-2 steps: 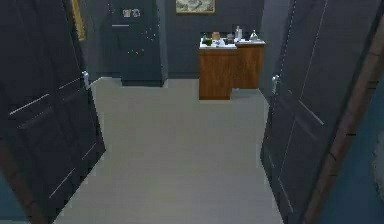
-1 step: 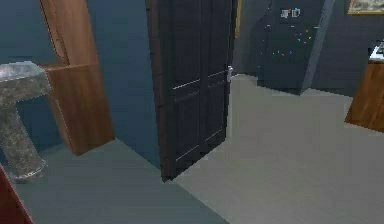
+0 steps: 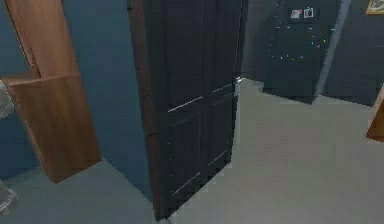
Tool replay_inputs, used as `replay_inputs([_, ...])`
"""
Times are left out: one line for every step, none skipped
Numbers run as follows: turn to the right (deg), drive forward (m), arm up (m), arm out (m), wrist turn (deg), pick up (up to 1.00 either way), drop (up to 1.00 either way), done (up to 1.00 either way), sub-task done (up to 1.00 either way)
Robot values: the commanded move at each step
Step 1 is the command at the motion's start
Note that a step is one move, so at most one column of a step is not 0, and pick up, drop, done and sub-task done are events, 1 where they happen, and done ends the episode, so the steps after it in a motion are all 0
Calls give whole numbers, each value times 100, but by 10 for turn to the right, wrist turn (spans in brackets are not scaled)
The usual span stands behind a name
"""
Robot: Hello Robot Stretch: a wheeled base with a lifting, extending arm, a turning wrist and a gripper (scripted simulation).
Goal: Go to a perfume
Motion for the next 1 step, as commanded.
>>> replay_inputs([-450, 0, 0, 0, 0, 0, 0, 0, 0])
